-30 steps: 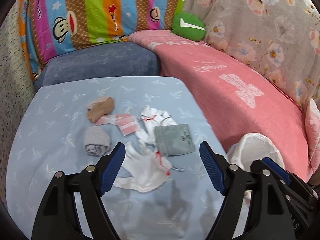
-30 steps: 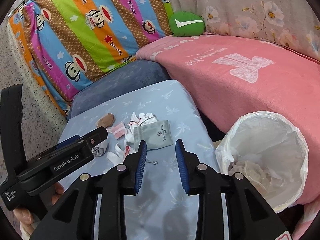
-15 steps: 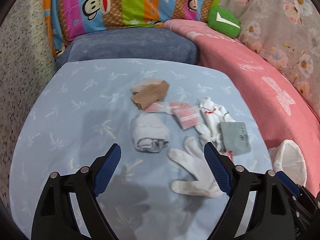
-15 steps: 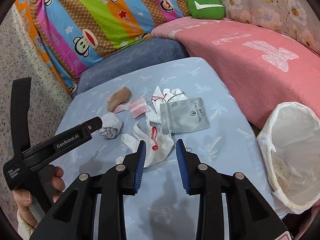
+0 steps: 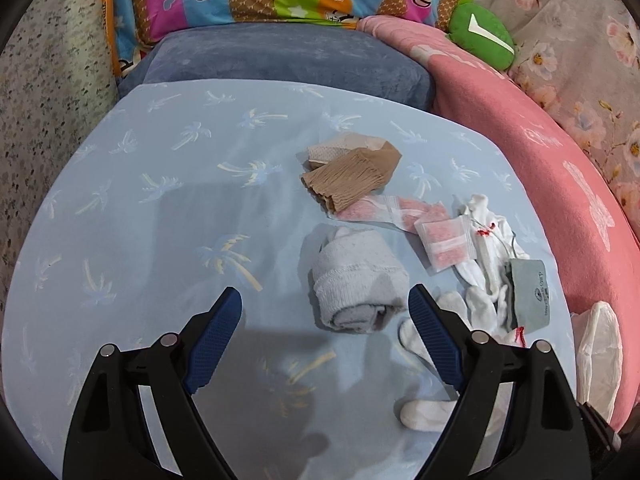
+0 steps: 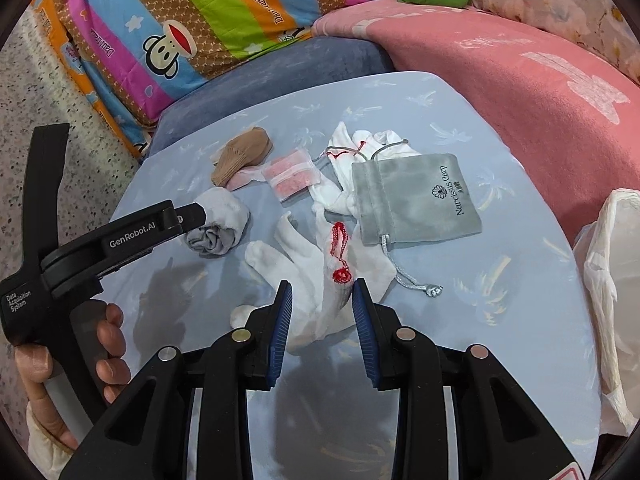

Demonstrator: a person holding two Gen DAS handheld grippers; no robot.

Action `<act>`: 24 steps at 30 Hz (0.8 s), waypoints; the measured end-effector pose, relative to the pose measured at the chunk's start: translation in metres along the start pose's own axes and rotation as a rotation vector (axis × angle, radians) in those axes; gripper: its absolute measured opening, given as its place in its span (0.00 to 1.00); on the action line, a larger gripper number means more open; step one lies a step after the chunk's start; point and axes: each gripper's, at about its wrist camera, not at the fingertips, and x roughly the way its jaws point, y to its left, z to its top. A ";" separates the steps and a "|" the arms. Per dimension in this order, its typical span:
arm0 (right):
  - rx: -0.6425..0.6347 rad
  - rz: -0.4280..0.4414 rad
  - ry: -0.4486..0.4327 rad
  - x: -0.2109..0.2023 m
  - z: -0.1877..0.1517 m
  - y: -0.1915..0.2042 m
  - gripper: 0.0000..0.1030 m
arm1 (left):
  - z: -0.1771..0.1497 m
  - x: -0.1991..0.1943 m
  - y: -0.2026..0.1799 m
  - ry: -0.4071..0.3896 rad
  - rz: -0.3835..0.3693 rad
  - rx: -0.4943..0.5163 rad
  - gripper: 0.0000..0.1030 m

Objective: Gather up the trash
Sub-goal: 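Grasp the grey rolled sock with the left tool while the right tool grasps the white glove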

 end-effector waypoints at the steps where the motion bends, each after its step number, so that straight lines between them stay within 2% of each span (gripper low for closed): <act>1: 0.001 0.002 0.006 0.003 0.000 0.000 0.30 | 0.001 0.003 0.001 0.004 -0.003 -0.004 0.79; 6: 0.004 0.005 0.030 0.017 0.000 0.003 0.28 | 0.004 0.014 0.003 0.024 -0.025 -0.013 0.78; 9: 0.008 0.009 0.046 0.024 0.000 0.003 0.22 | 0.003 0.019 0.003 0.041 -0.045 -0.010 0.70; 12: 0.012 0.015 0.059 0.028 -0.002 0.002 0.15 | 0.002 0.023 0.005 0.058 -0.091 -0.019 0.56; 14: 0.011 0.018 0.062 0.029 -0.002 0.003 0.12 | 0.001 0.022 0.004 0.063 -0.128 -0.026 0.40; 17: 0.010 0.028 0.062 0.027 -0.002 0.004 0.07 | 0.000 0.017 -0.003 0.053 -0.137 -0.005 0.28; 24: 0.007 0.059 0.002 0.000 0.006 0.008 0.05 | -0.001 0.002 -0.012 0.031 -0.137 0.022 0.23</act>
